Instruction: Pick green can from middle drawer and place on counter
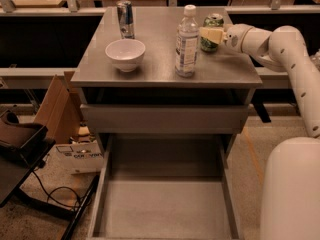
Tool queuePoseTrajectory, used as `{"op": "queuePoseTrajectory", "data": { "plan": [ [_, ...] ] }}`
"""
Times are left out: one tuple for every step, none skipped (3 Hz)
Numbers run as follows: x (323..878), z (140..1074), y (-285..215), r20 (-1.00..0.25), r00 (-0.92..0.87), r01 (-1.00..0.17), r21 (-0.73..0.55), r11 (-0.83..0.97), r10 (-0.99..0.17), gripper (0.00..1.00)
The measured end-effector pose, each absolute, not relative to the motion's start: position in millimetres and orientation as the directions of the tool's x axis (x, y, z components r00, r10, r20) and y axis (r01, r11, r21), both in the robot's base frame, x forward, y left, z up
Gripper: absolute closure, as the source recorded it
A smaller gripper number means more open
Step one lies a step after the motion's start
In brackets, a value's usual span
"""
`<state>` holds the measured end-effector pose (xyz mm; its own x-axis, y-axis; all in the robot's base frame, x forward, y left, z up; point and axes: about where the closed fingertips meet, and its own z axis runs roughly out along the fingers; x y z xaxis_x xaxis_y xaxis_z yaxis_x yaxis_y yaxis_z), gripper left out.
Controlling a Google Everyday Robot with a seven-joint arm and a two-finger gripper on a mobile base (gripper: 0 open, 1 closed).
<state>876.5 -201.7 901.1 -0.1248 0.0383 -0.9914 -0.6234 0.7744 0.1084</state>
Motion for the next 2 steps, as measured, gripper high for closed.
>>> {"op": "queuePoseTrajectory", "data": {
  "plan": [
    [877.2, 900.2, -198.7, -0.991, -0.126, -0.626, 0.110, 0.772, 0.038, 0.00],
    [877.2, 900.2, -198.7, -0.991, -0.126, -0.626, 0.110, 0.772, 0.038, 0.00]
  ]
}}
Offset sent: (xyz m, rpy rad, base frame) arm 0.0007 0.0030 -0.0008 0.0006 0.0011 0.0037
